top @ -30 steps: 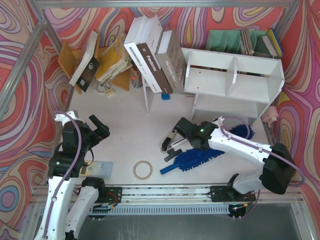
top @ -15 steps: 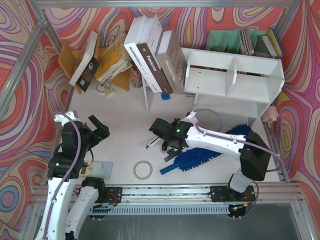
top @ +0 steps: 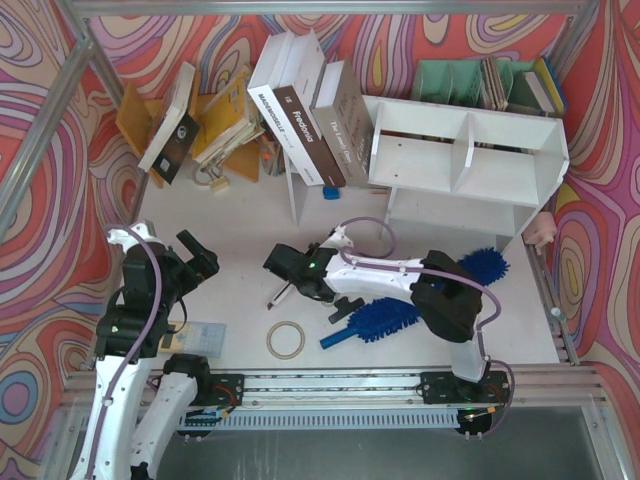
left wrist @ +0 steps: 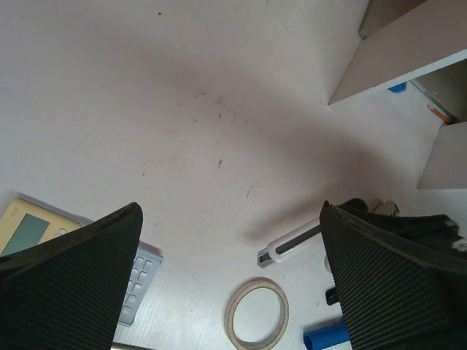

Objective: Dust the bookshelf with a duster

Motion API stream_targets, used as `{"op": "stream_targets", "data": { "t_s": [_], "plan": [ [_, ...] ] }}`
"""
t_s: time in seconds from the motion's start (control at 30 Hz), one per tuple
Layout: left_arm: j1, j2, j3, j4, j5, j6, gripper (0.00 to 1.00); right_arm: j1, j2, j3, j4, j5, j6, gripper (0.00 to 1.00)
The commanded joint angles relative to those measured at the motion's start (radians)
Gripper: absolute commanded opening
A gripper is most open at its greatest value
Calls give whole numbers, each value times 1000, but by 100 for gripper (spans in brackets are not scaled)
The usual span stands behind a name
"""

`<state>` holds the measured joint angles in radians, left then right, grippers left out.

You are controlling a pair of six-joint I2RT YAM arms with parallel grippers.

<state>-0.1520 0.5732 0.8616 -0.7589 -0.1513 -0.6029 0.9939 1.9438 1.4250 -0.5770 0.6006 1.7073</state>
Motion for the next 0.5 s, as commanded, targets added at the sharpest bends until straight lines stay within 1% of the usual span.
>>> {"op": "stream_targets", "data": {
  "t_s": [0.0,0.13,0.23,0.37,0.47],
  "plan": [
    [-1,-5,-16,-3,-8,-6,98,12,70,78,7,-18,-25,6],
    [-1,-2,-16,-3,-7,-6,98,19,123,114,7,-47,-39,12],
    [-1,0,-16,-3,-5,-6,98,20,150,139,-14,-60,-39,21],
    [-1,5,-16,0,-1,-6,98,20,135,137,-23,-43,-47,39],
    [-1,11,-16,0,2,-4,98,21,109,131,-13,-14,-83,51]
  ]
}}
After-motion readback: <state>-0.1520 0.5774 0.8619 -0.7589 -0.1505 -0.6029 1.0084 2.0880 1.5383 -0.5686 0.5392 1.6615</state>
